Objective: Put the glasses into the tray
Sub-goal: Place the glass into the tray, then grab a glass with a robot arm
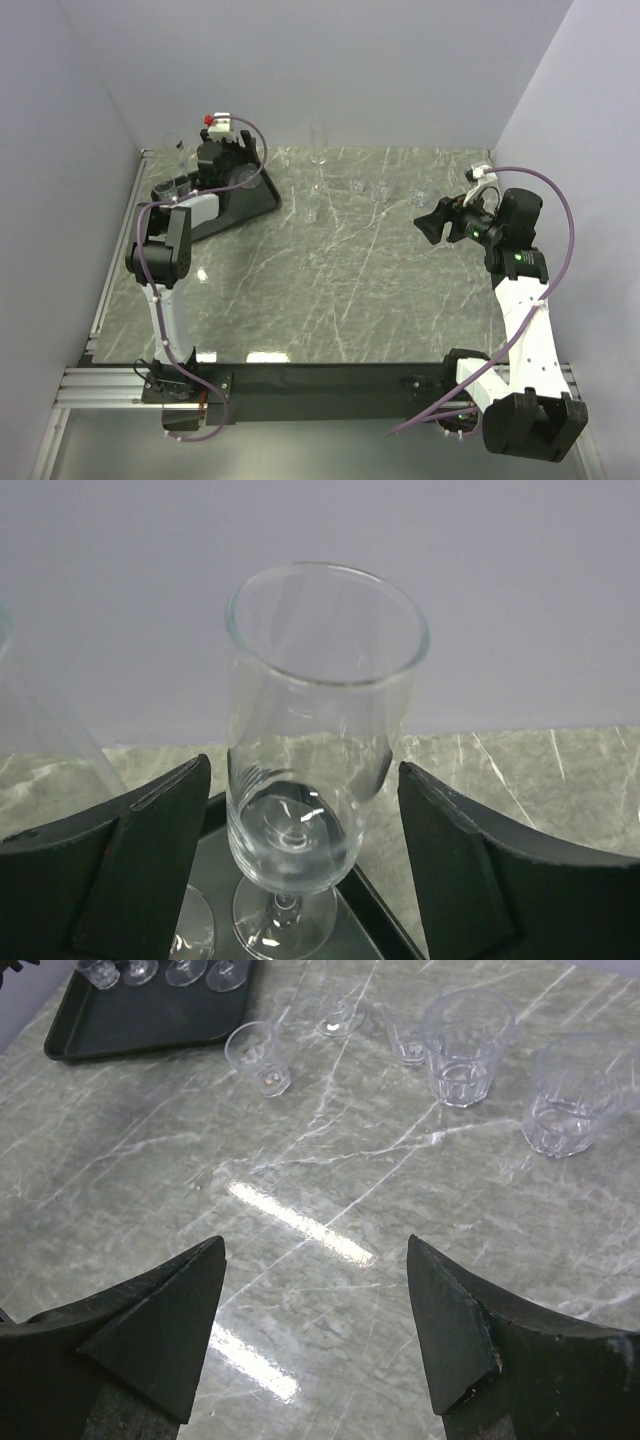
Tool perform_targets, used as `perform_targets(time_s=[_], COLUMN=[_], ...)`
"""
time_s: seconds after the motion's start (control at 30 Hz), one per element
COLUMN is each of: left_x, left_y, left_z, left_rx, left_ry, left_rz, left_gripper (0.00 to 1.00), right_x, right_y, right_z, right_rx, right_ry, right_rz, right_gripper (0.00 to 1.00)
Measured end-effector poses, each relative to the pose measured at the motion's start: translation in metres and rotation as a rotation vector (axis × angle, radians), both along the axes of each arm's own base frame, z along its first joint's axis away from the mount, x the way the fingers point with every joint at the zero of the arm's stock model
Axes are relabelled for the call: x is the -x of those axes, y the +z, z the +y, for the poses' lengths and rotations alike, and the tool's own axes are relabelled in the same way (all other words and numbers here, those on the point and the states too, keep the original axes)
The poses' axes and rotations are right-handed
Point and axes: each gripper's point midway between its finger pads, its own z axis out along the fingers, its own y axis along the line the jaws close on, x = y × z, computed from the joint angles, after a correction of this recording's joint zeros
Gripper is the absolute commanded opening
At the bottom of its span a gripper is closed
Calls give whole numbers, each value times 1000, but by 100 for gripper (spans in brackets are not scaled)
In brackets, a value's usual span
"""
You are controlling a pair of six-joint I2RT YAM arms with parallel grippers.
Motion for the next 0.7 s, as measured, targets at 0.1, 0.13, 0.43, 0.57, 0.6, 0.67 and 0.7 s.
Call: perform_targets(time_s=[0.1, 0.13, 0.43, 0.57, 0.6, 0.67, 0.7], left_x=[5, 8, 34, 49, 54, 63, 69], left_y=[1, 3, 50, 67, 71, 77, 80], left_z=[-2, -2, -4, -4, -4, -3, -3], left_rx=[2, 5, 31, 41, 43, 45, 46], left_ry=[-13, -18, -45, -57, -59, -60, -60], left_rz=[4, 3, -62, -83, -86, -91, -91], left_gripper=[84, 84, 90, 97, 98, 99, 99], right_x=[0, 1, 6, 7, 8, 8, 9], right_y=[0, 1, 0, -5, -6, -8, -8], right_z=[0, 0, 2, 1, 1, 0, 0], right_rx=[4, 5, 20, 34, 38, 47, 51], right_ry=[5, 9, 47, 55, 56, 62, 63], right_rz=[-5, -8, -33, -38, -37, -43, -45], right_gripper=[80, 80, 80, 81, 81, 81, 81])
